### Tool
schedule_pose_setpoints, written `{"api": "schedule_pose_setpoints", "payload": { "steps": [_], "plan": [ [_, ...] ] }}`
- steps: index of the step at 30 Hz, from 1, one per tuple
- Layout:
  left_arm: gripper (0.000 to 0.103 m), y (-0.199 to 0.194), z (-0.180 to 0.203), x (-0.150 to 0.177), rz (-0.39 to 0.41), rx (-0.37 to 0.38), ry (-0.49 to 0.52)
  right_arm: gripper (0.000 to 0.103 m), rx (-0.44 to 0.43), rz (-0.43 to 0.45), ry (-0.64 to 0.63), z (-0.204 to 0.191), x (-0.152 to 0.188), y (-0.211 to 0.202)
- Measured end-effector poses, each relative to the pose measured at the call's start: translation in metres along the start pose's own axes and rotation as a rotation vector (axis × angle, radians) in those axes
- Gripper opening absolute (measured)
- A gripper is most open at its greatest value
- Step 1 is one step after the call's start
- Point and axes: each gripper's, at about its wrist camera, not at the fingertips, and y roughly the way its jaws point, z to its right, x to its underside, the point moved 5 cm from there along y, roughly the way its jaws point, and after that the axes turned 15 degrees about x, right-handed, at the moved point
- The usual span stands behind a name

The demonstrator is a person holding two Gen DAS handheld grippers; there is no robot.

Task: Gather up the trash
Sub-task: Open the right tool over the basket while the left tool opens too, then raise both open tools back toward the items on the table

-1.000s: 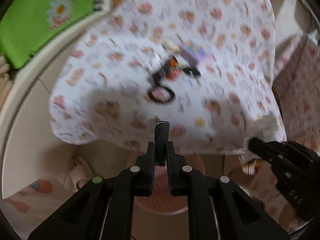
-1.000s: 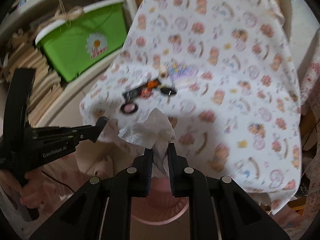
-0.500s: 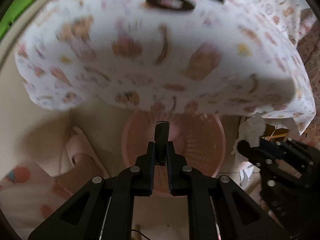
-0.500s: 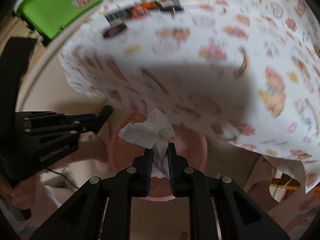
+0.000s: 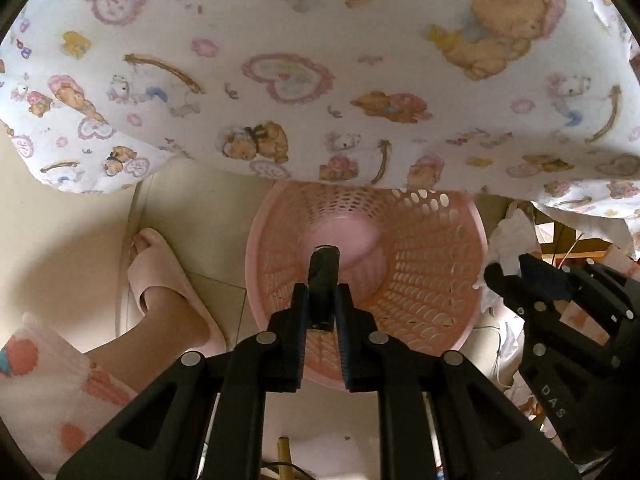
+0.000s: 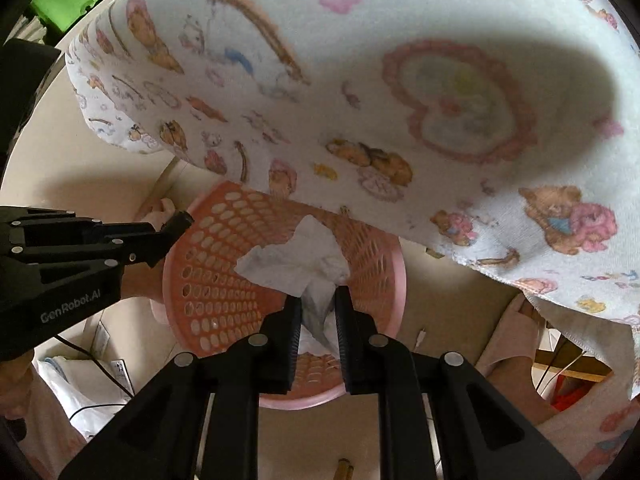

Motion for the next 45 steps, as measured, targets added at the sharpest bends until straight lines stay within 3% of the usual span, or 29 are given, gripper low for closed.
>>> {"api": "schedule_pose_setpoints", "payload": {
  "steps": [5, 9, 14, 21, 26, 31, 38, 40, 45],
  "plan": [
    [0.028, -0.01, 0.003, -0.004, 0.028, 0.002, -0.004, 0.033, -0.003, 0.014, 0.017, 0.005, 0.001, 0.005],
    [0.03, -0.016, 0.001, -0.006, 0.04, 0.006, -0.006, 0.04, 0.018, 0.026, 0.035, 0.012, -0.002, 0.001],
    [0.036, -0.041, 0.003, -0.011, 0.121, -0.017, 0.027, 0.041, 0.004, 0.049, 0.078, 0.02, -0.01, -0.012],
    [0.047, -0.095, 0.013, -0.017, 0.317, -0.1, 0.101, 0.043, 0.031, 0.19, 0.092, 0.035, -0.023, -0.064],
    [0.064, -0.128, 0.013, -0.02, 0.428, -0.08, 0.093, 0.044, 0.053, 0.312, 0.088, 0.041, -0.031, -0.105],
    [0.068, -0.167, 0.021, -0.026, 0.539, -0.08, 0.094, 0.044, 0.067, 0.409, 0.13, 0.057, -0.036, -0.139],
    [0.089, -0.23, 0.043, -0.039, 0.652, -0.051, 0.146, 0.044, 0.109, 0.513, 0.173, 0.086, -0.05, -0.179],
    [0.089, -0.249, 0.046, -0.049, 0.691, -0.04, 0.155, 0.047, 0.121, 0.553, 0.165, 0.094, -0.063, -0.197],
    [0.092, -0.288, 0.058, -0.071, 0.778, -0.092, 0.201, 0.06, 0.147, 0.669, 0.156, 0.111, -0.09, -0.239]
  ]
}}
